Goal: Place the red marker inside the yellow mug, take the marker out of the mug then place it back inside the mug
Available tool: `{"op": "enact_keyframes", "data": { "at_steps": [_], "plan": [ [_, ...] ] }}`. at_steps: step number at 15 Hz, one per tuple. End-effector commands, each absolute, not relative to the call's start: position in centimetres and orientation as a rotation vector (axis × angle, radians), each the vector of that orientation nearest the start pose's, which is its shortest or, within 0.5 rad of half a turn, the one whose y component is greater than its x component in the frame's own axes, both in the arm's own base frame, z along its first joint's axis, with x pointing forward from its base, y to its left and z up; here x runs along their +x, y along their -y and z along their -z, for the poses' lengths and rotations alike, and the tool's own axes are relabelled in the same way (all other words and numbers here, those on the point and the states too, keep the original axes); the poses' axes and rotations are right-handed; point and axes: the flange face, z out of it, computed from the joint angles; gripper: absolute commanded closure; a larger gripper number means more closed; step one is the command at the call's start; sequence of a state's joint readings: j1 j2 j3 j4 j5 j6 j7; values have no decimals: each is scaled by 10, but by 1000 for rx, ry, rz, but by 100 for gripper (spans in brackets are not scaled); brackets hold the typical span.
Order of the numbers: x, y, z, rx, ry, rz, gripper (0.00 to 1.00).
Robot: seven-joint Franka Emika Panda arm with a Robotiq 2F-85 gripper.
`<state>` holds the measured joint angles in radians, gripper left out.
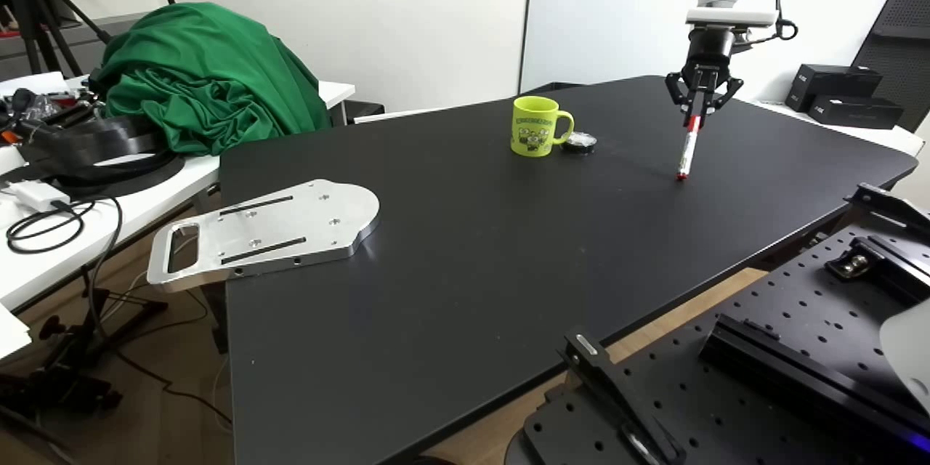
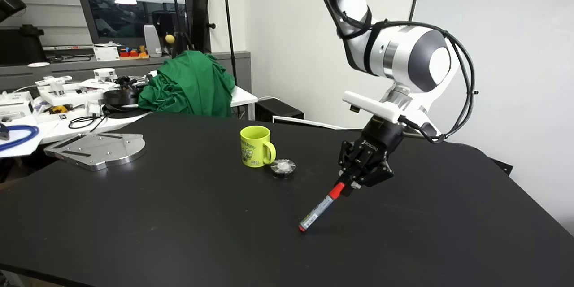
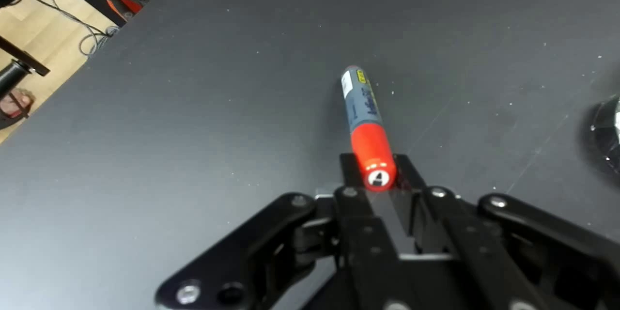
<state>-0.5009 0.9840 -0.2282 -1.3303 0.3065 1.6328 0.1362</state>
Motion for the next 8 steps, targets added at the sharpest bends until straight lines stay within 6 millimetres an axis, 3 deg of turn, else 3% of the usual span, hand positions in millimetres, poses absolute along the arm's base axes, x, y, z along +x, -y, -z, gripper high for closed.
{"op": "enact_keyframes", "data": {
  "at_steps": [1,2,3,4,8],
  "plan": [
    [529,384,-106,-2524,-1238,-822,95],
    [533,379,-106,-2554,-1233,-812,92],
    [536,374,-106,-2573,-1225,-798,54],
    [540,367,-106,-2601,-1208,-790,53],
    [551,326,-111,-2704,-1121,-774,27]
  ]
}}
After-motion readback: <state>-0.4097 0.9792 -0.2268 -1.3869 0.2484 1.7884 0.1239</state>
